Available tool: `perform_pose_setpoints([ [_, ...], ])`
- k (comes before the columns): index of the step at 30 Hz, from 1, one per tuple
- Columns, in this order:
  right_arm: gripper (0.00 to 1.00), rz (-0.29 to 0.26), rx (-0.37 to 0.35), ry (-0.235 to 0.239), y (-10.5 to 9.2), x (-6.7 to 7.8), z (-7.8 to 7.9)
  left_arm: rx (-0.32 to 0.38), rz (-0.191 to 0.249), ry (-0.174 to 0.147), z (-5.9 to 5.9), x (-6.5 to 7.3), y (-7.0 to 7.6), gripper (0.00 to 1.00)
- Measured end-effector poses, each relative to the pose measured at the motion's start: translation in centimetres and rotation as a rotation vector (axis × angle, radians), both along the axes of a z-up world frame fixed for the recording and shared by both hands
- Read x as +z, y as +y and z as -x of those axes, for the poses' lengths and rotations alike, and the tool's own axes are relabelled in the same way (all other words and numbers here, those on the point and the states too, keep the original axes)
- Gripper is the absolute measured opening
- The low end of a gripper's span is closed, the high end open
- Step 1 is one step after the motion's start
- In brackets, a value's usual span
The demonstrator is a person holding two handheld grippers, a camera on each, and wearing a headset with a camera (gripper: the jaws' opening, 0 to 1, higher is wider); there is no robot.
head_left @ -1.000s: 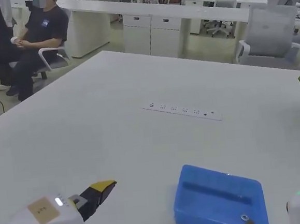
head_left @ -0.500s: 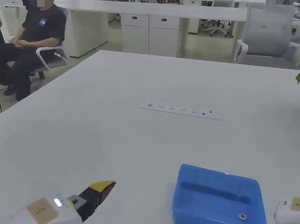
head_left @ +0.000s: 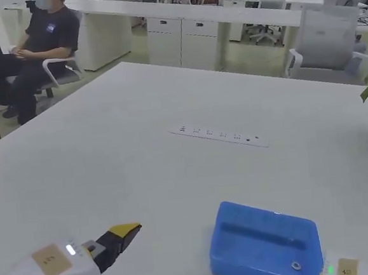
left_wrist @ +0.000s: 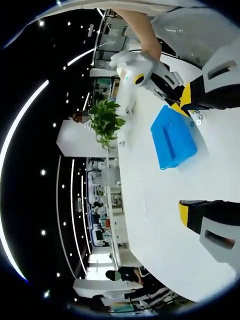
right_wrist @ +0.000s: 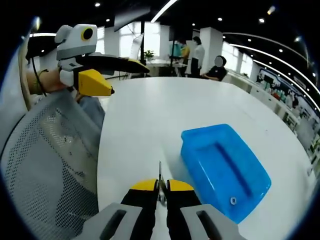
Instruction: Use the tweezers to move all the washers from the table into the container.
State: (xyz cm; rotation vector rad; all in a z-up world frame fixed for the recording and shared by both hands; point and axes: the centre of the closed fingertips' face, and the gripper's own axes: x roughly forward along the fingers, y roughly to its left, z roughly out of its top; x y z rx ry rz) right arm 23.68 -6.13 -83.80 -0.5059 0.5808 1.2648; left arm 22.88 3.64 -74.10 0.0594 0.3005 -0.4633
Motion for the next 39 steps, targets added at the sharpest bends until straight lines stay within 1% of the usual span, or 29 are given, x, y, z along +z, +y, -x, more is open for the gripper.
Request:
perform_pose_setpoints([
  [1,0.03,-0.008,-0.01,0.008,0.1,0.0,0.0,0.003,0.004,0.0,0.0,0.0,0.1,0.74],
  [2,0.03,-0.024,-0.028,0.025,0.1,0.0,-0.2,0.004,0.008,0.0,0.0,0.0,0.1,0.74],
  [3,0.03,-0.043,-0.056,0.054,0.0,0.1,-0.4,0.006,0.01,0.0,0.0,0.1,0.2,0.74],
  [5,0.03,-0.066,-0.09,0.093,-0.2,0.1,-0.8,0.007,0.01,-0.001,0.0,0.1,0.2,0.73],
  [6,0.03,-0.086,-0.115,0.134,-0.2,0.1,-1.1,0.006,0.011,0.001,0.0,0.1,0.1,0.73],
  [8,0.03,-0.093,-0.134,0.155,-0.7,0.2,-1.5,0.003,0.006,0.001,0.0,0.0,0.1,0.73],
  [9,0.03,-0.107,-0.144,0.167,-0.7,0.4,-1.5,0.001,0.006,0.0,0.0,0.0,0.1,0.73],
  [10,0.03,-0.135,-0.156,0.175,-0.7,1.0,-1.7,0.001,0.006,0.001,0.0,0.0,0.0,0.73],
  [11,0.03,-0.142,-0.157,0.18,-0.7,1.2,-1.6,0.001,0.006,0.001,0.0,0.0,0.0,0.72],
  [12,0.03,-0.164,-0.168,0.196,-0.7,1.7,-1.7,0.003,0.006,0.003,0.0,0.0,0.1,0.72],
  [18,0.03,-0.189,-0.177,0.189,-1.2,3.7,-2.1,0.009,0.028,-0.008,0.0,0.3,0.2,0.73],
  [22,0.03,-0.232,-0.185,0.201,-1.2,5.3,-2.4,0.01,0.021,-0.004,0.0,0.2,0.2,0.72],
  [23,0.03,-0.247,-0.191,0.204,-1.3,5.8,-2.6,0.01,0.023,-0.005,0.0,0.3,0.2,0.72],
  [27,0.03,-0.275,-0.202,0.206,-1.5,7.0,-3.1,0.011,0.024,-0.005,0.0,0.3,0.2,0.72],
  [30,0.03,-0.313,-0.22,0.211,-1.7,8.1,-3.7,0.008,0.021,-0.002,0.0,0.2,0.1,0.72],
  [31,0.03,-0.318,-0.223,0.211,-1.9,8.3,-3.9,0.007,0.021,-0.003,0.0,0.2,0.1,0.72],
  [34,0.03,-0.282,-0.206,0.164,-2.3,8.3,-4.3,0.008,0.018,-0.001,0.0,0.2,0.1,0.72],
  [35,0.03,-0.278,-0.207,0.164,-2.3,8.3,-4.3,0.009,0.019,0.0,0.0,0.2,0.1,0.72],
  [36,0.03,-0.283,-0.21,0.165,-2.4,8.4,-4.5,0.009,0.02,0.0,0.0,0.2,0.1,0.72],
  [39,0.03,-0.325,-0.232,0.177,-2.4,9.1,-5.0,0.008,0.024,0.001,0.0,0.2,0.1,0.71],
])
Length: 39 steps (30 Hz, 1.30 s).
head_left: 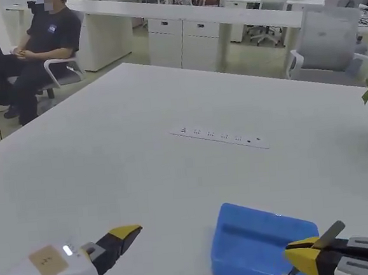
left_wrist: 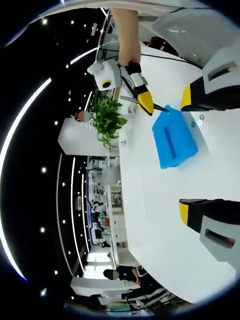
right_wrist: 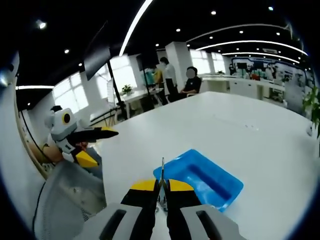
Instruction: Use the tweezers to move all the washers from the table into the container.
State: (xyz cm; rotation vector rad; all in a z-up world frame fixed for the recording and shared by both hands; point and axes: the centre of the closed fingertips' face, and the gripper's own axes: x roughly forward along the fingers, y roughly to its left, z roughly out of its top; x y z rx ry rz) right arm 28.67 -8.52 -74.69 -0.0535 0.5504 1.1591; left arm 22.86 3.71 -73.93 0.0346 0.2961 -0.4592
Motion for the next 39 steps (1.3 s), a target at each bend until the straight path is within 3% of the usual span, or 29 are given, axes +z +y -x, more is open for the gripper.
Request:
perform_pose_setpoints([
  [12,0.03,-0.026,-0.103,0.018,-0.9,0.4,-3.7,-0.003,-0.003,0.003,0.0,-0.1,0.0,0.71],
  [25,0.03,0.034,-0.119,0.036,-0.8,-1.5,-5.7,0.008,0.005,-0.001,0.0,0.0,0.3,0.71],
  [28,0.03,0.053,-0.112,0.044,-0.7,-2.2,-6.0,0.002,0.032,-0.025,0.0,0.6,0.1,0.72],
  [39,0.03,0.139,-0.089,0.037,-1.1,-4.5,-6.9,0.011,0.014,-0.016,-0.1,0.3,0.3,0.71],
])
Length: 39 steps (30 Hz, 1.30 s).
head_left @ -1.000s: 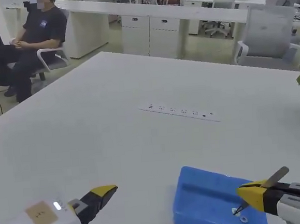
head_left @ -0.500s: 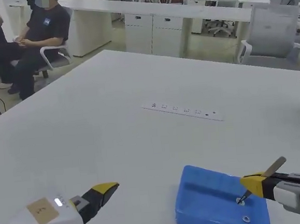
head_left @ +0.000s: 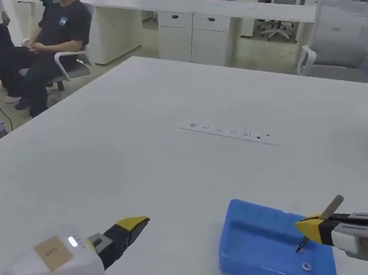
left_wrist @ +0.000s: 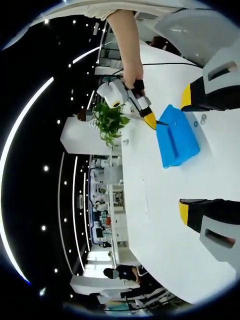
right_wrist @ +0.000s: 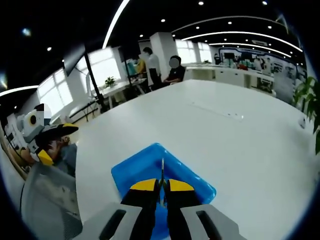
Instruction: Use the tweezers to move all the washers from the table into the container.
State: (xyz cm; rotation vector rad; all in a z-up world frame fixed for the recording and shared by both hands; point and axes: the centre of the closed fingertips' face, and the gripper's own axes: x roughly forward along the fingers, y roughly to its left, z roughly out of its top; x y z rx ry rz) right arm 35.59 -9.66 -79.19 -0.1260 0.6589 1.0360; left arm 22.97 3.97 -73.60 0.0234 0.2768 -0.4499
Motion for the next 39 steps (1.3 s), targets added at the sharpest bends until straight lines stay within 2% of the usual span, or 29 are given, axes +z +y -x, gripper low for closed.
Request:
perform_pose_setpoints([
  [7,0.03,0.022,0.012,0.01,-0.1,-1.1,-0.5,-0.001,-0.005,0.0,0.0,0.0,0.0,0.71],
  [22,0.03,0.056,0.018,0.016,0.0,-2.5,-0.6,0.008,0.002,0.005,-0.1,-0.1,0.2,0.7],
  [25,0.03,0.082,0.029,-0.016,-0.1,-2.7,-0.7,0.004,0.0,0.006,-0.1,-0.1,0.1,0.7],
  [31,0.03,0.101,0.069,-0.029,0.5,-3.2,0.1,0.003,-0.001,0.007,-0.1,-0.1,0.2,0.7],
  [39,0.03,0.083,0.052,-0.012,0.7,-3.6,-0.1,0.002,-0.006,0.011,0.0,-0.2,0.2,0.7],
])
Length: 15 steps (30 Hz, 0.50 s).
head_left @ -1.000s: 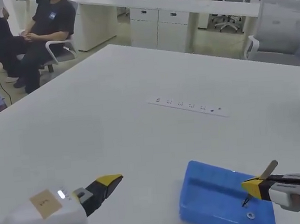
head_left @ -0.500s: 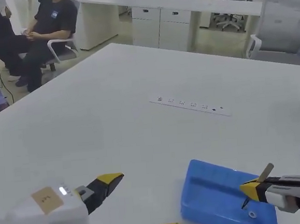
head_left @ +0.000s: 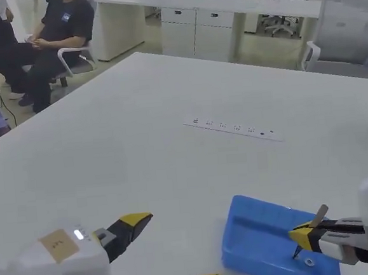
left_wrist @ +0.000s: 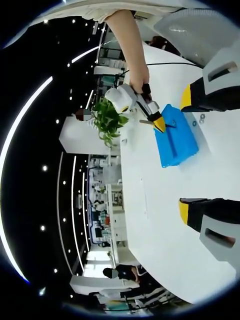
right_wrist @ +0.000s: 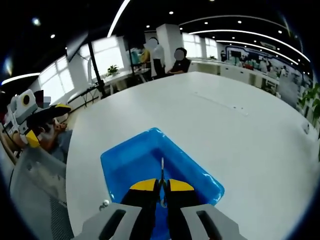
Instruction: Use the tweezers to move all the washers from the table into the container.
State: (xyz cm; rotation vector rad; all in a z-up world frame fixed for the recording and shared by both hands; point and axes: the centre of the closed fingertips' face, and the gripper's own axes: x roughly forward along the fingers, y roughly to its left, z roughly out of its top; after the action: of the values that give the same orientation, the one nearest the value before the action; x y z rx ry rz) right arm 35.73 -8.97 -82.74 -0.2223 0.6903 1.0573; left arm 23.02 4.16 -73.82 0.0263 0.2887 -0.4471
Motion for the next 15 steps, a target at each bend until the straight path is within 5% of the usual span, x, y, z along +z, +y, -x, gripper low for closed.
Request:
perform_pose_setpoints([
  [5,0.04,-0.011,-0.015,0.003,-0.1,0.2,-0.1,-0.001,0.0,0.0,0.0,0.0,-0.1,0.7],
  [15,0.04,-0.076,-0.014,-0.048,0.6,3.4,1.3,-0.004,-0.004,-0.002,0.0,0.0,-0.1,0.7],
])
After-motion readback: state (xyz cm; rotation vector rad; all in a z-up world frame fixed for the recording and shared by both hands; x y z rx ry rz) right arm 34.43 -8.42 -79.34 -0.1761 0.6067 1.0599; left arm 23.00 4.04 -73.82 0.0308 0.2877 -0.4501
